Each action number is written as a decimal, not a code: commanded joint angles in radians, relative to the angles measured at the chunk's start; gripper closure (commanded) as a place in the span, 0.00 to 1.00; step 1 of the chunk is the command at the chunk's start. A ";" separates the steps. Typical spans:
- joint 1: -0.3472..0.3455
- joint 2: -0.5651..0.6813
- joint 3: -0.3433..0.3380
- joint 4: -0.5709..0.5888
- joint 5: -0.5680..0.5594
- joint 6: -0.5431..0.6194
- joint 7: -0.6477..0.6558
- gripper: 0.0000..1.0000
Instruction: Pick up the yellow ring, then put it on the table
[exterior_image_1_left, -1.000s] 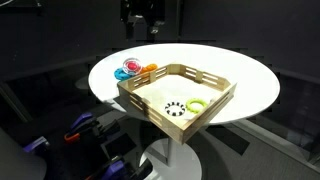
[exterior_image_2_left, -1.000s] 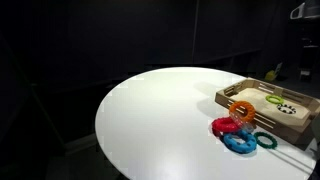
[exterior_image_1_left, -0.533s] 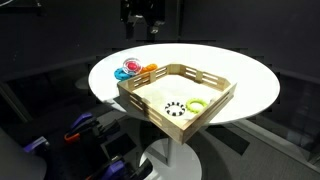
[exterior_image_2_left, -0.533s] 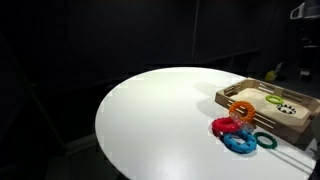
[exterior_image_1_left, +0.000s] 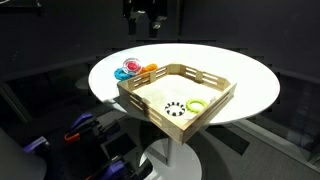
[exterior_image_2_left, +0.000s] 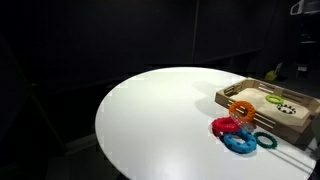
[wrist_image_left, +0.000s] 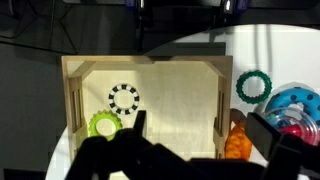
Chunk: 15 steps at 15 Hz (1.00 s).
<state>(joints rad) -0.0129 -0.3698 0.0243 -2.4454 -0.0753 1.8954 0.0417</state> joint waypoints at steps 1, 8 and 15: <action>-0.011 0.023 -0.015 0.065 0.016 -0.002 0.039 0.00; -0.064 0.112 -0.071 0.111 0.027 0.087 0.090 0.00; -0.091 0.285 -0.113 0.124 0.076 0.298 0.113 0.00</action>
<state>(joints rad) -0.0971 -0.1625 -0.0785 -2.3624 -0.0333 2.1431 0.1372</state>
